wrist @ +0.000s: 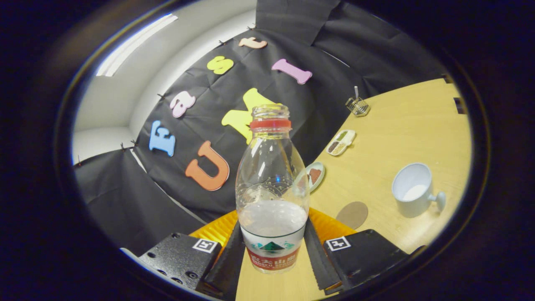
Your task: Take the bottle from table, then pour the juice into the cup, finally place the bottle on the coaster
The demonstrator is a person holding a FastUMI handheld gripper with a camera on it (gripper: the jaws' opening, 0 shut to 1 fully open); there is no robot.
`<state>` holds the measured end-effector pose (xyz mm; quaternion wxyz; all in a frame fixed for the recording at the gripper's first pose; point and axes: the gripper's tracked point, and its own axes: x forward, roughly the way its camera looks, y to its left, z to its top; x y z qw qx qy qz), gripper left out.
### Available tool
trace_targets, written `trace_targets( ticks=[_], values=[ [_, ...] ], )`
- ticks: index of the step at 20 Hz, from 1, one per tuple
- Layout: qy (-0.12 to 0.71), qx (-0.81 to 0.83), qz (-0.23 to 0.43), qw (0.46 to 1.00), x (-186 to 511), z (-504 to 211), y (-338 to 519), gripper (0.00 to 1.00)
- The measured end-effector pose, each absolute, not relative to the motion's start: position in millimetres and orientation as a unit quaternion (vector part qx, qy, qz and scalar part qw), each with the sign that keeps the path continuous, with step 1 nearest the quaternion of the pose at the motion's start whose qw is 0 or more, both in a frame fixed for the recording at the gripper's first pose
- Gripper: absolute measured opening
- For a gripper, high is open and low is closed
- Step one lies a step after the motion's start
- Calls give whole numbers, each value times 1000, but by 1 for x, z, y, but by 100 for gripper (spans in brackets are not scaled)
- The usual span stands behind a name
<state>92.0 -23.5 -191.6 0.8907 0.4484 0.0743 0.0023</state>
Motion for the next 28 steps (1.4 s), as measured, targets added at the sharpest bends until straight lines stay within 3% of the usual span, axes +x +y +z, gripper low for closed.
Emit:
trace_targets(
  ticks=[5, 15, 28],
  values=[
    [87, 533, 5, 842, 95, -197, -20, 79],
    [102, 603, -28, 791, 94, -230, -17, 79],
    [105, 689, -36, 716, 90, -221, -31, 79]
  ],
)
